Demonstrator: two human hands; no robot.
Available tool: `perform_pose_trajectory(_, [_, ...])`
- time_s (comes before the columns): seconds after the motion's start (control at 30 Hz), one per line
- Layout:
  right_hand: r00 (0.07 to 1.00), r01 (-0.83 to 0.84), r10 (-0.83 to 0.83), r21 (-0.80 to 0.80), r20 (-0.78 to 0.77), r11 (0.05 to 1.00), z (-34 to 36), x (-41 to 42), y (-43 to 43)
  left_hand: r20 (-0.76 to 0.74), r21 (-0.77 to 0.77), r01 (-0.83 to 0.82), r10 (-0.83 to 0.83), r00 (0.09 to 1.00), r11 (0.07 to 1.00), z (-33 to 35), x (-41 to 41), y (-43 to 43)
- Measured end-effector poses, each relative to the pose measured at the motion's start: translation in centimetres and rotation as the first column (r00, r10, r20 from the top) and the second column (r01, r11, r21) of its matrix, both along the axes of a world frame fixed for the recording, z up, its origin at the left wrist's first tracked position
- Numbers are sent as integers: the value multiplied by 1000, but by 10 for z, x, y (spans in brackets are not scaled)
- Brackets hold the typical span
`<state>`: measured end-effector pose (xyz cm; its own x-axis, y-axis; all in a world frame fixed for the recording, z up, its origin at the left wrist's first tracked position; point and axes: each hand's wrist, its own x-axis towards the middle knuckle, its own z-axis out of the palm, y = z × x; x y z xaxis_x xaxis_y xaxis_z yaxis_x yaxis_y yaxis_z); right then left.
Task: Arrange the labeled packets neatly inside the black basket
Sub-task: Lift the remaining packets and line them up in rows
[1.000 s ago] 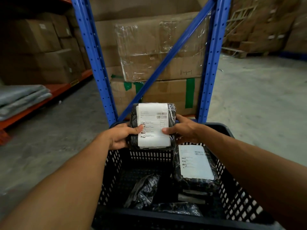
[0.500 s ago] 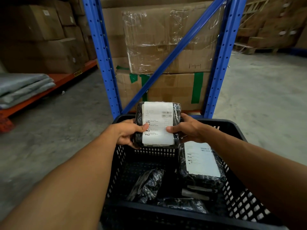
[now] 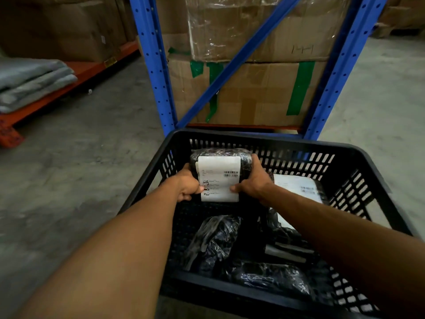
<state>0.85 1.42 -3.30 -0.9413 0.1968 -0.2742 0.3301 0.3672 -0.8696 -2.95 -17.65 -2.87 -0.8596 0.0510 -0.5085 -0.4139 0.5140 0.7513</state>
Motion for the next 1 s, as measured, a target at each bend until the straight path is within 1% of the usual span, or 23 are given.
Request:
perform_pose_trajectory(0.07, [999, -12, 11, 26, 50, 1000, -13, -4, -3, 72, -20, -12, 14, 997, 1000, -19, 0, 0])
perform_pose_trajectory(0.17, [990, -32, 15, 115, 142, 993, -28, -9, -11, 197, -43, -33, 41, 979, 998, -43, 0, 0])
perform_pose_trajectory(0.23, [978, -8, -12, 92, 210, 996, -37, -10, -15, 212, -55, -72, 82, 974, 996, -55, -2, 1])
perform_pose_trajectory(0.3, [963, 44, -51, 30, 265, 999, -44, -11, -16, 173, -79, -87, 100, 980, 993, -65, -5, 4])
perform_pose_trajectory(0.37, [946, 96, -89, -7, 312, 995, -46, -12, -15, 133, -139, -37, 55, 990, 990, -69, -5, 7])
perform_pose_trajectory(0.43, [933, 116, -106, -8, 345, 993, -46, -15, -14, 124, -189, 20, 3, 992, 982, -72, -5, 8])
perform_pose_trajectory(0.57, [892, 108, -109, 29, 438, 994, -43, -20, -18, 186, -262, 123, -75, 980, 957, -64, -6, 4])
perform_pose_trajectory(0.63, [881, 110, -112, 29, 459, 993, -38, -20, -20, 220, -296, 181, -117, 968, 938, -57, -8, 2])
perform_pose_trajectory(0.77, [874, 132, -113, -6, 473, 991, -33, -17, -21, 331, -258, 281, -188, 925, 924, -50, -12, -3])
perform_pose_trajectory(0.83, [871, 108, -87, -16, 484, 994, -32, -16, -21, 349, -226, 280, -191, 918, 933, -48, -11, -5])
perform_pose_trajectory(0.9, [867, 96, -62, -43, 494, 994, -35, -14, -23, 341, -223, 255, -169, 925, 941, -46, -7, -5])
perform_pose_trajectory(0.93, [867, 89, -49, -57, 496, 994, -38, -12, -23, 366, -225, 250, -156, 917, 942, -45, -3, -3])
perform_pose_trajectory(0.97, [868, 82, -37, -70, 495, 994, -40, -10, -24, 427, -227, 263, -146, 893, 938, -43, 1, 0])
perform_pose_trajectory(1.0, [871, 72, -21, -85, 491, 994, -43, -8, -23, 512, -219, 296, -148, 846, 930, -40, 5, 4])
